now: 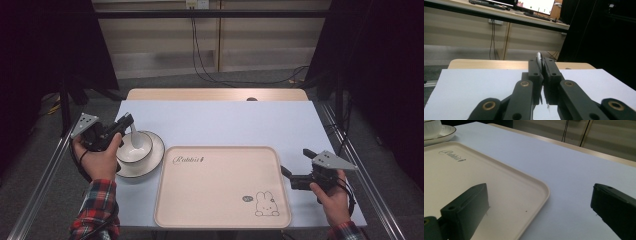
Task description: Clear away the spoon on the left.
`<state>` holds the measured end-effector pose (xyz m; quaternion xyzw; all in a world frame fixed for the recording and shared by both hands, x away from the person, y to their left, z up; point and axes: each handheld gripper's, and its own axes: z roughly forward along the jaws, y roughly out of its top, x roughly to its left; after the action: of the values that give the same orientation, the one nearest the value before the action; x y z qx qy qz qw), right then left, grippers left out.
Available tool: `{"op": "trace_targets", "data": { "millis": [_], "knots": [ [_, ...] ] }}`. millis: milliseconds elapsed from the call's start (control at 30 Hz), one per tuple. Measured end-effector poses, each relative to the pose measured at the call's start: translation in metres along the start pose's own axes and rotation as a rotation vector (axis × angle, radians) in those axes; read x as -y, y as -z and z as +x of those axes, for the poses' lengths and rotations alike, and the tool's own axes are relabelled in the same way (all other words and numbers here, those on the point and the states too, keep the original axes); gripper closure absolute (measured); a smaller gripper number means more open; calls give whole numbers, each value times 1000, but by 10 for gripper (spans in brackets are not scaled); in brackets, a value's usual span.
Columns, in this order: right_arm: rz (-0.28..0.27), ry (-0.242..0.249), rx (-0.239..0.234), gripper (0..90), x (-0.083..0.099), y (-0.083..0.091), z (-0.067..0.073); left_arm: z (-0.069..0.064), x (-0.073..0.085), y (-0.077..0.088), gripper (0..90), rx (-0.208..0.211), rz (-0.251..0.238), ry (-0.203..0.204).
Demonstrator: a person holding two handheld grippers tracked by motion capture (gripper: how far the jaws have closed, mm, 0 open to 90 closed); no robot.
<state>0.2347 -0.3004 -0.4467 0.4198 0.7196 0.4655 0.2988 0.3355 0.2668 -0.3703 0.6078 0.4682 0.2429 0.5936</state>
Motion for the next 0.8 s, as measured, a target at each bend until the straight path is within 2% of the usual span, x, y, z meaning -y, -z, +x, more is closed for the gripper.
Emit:
{"op": "trace_targets", "data": {
  "millis": [33,233,300,400,433,533,567,733,800],
  "knots": [
    [1,-2,-3,12,0,0,0,-2,-4,1,857,14,-5,12],
    [-1,-4,3,10,0,0,0,-8,-13,1,857,38,0,2],
    [0,0,7,8,0,0,1,-12,-17,1,857,61,-1,1],
    [-1,3,9,8,0,0,1,-15,-18,1,857,75,-3,12],
    [-1,5,9,8,0,0,1,-18,-19,0,857,91,2,15],
    [-6,4,9,7,0,0,0,-21,-21,-1,858,97,6,15],
    [-8,4,10,5,0,0,0,-24,-22,-2,858,115,-5,27],
    [-1,10,5,6,0,-1,2,-31,-25,-3,858,137,11,16],
    [-4,10,7,5,0,0,2,-32,-25,-4,857,147,12,24]
  ]
}}
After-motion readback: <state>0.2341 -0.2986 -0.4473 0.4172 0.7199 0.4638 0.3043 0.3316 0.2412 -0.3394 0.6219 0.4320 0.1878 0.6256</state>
